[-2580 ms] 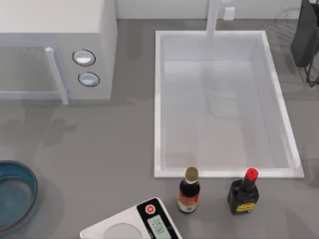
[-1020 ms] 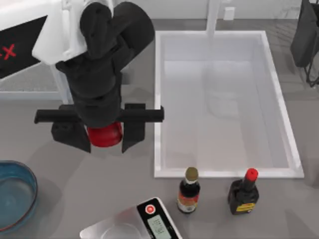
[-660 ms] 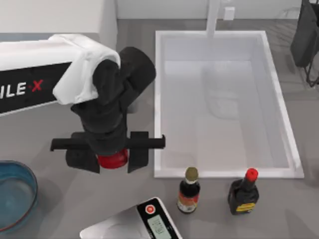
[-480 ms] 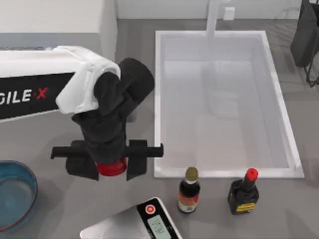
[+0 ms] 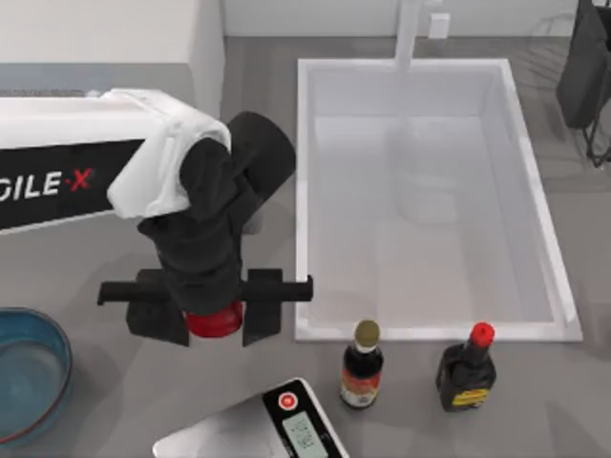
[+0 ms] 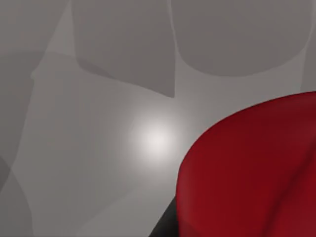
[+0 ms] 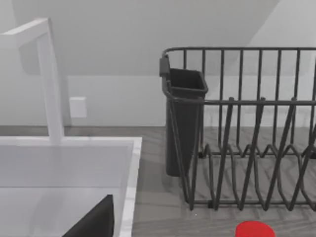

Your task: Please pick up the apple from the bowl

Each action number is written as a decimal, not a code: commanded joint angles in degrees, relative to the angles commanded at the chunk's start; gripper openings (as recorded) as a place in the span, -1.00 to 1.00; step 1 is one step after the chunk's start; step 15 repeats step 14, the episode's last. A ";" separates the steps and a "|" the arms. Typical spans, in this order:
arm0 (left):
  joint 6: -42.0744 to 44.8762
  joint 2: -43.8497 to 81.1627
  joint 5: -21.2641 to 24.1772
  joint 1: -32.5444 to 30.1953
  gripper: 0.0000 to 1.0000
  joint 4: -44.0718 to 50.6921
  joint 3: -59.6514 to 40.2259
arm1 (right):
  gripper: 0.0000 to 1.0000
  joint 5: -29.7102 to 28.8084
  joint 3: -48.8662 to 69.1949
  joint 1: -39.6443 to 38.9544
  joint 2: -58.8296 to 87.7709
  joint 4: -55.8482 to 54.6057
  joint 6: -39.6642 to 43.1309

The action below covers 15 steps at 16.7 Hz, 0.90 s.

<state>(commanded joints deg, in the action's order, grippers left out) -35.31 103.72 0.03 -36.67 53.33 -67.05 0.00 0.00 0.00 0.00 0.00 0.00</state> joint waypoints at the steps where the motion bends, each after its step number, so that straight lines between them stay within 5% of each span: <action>1: 0.00 0.00 0.00 0.00 -0.10 0.00 0.00 | 1.00 0.00 0.00 0.00 0.00 0.00 0.00; 8: 0.00 0.00 0.00 0.00 0.96 0.00 0.00 | 1.00 0.00 0.00 0.00 0.00 0.00 0.00; 15: 0.00 0.00 0.00 0.00 1.00 0.00 0.00 | 1.00 0.00 0.00 0.00 0.00 0.00 0.00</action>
